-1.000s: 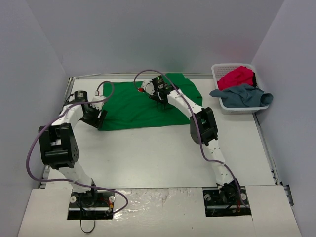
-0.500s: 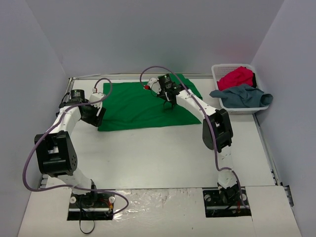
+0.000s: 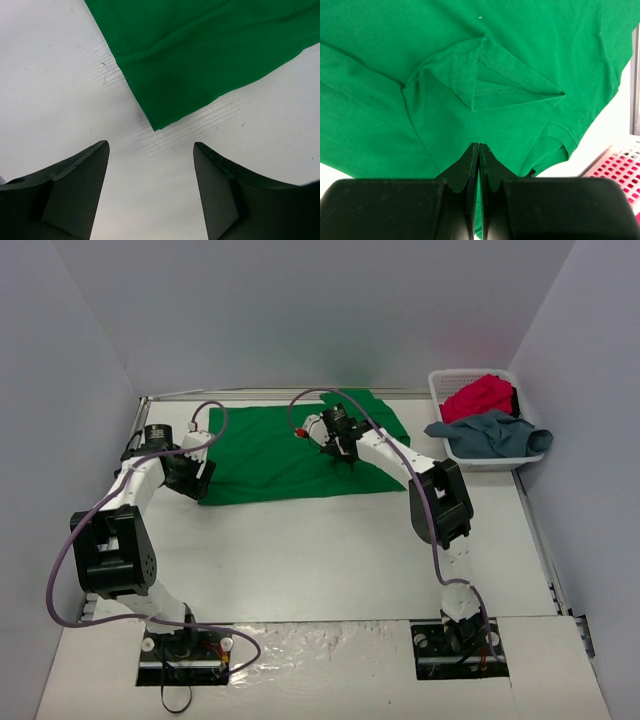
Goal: Fold and stack the t-shirts
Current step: Fold the flattened tshirt in 1/3 of the way
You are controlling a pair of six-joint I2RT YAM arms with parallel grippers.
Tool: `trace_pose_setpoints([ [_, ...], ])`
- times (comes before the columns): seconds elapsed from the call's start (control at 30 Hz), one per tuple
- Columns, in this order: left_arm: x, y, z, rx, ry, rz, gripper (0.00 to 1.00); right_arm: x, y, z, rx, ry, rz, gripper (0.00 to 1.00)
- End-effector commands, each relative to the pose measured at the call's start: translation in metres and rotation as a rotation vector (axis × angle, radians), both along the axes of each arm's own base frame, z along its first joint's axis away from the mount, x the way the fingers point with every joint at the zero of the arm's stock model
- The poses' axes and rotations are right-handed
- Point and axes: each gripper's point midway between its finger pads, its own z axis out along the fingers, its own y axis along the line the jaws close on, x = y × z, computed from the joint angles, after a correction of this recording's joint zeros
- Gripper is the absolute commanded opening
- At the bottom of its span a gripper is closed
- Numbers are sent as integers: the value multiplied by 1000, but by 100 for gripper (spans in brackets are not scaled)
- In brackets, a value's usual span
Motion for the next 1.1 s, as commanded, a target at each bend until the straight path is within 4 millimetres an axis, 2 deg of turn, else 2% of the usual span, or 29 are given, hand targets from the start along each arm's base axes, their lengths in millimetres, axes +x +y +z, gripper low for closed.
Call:
trace_pose_setpoints([
  [0.0,2,1,14,-14,-35,12,67,-6,0,-2,11,25,-10,0],
  [0.23,1,2,4,-8,-16,14,67,-3,1,-26,9,68,-10,0],
  [0.47,2,4,-1,-3,-7,15,67,5,1,-38,13,83,-15,0],
  [0.9,7,5,-8,-2,13,22,67,27,-3,-38,6,56,-16,0],
  [0.97,6,5,-9,-4,14,22,67,37,-1,-34,15,36,-18,0],
  [1.03,5,5,-9,0,19,22,67,45,1,-40,16,34,-15,0],
  [1.07,4,6,-10,6,22,24,67,55,5,-31,35,6,-18,0],
])
